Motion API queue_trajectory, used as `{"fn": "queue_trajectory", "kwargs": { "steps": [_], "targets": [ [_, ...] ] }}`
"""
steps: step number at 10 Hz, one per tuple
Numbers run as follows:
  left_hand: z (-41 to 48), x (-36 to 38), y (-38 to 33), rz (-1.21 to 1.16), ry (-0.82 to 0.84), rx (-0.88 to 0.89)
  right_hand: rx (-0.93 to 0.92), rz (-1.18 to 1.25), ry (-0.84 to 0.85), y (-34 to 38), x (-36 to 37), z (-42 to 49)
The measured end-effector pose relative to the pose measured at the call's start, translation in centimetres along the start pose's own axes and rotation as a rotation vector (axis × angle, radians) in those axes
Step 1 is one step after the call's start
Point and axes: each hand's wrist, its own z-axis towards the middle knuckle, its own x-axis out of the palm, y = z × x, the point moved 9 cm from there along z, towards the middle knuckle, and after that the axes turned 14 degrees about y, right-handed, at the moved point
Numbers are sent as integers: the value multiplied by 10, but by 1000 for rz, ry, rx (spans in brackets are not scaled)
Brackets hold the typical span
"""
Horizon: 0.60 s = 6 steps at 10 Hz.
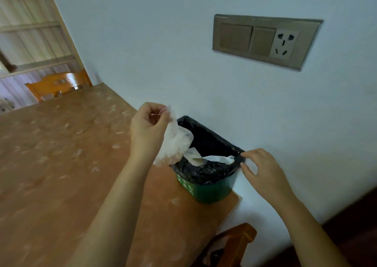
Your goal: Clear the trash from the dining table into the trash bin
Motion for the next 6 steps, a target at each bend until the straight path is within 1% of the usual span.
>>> {"fn": "queue_trajectory", "kwargs": {
  "steps": [1, 2, 4, 5, 6],
  "targets": [
    [19, 29, -6, -12, 60, 36, 7, -1, -20, -2, -6, -10],
    [35, 53, -4, 37, 117, 28, 9, -7, -38, -3, -13, -16],
    [44, 81, 22, 144, 205, -40, 7, -16, -73, -5, -26, -21],
    [38, 90, 38, 274, 283, -65, 10, -11, -64, -7, -25, -20],
    [19, 85, 40, 411, 279, -21, -11, 5, -59, -4, -21, -17]
  ]
}}
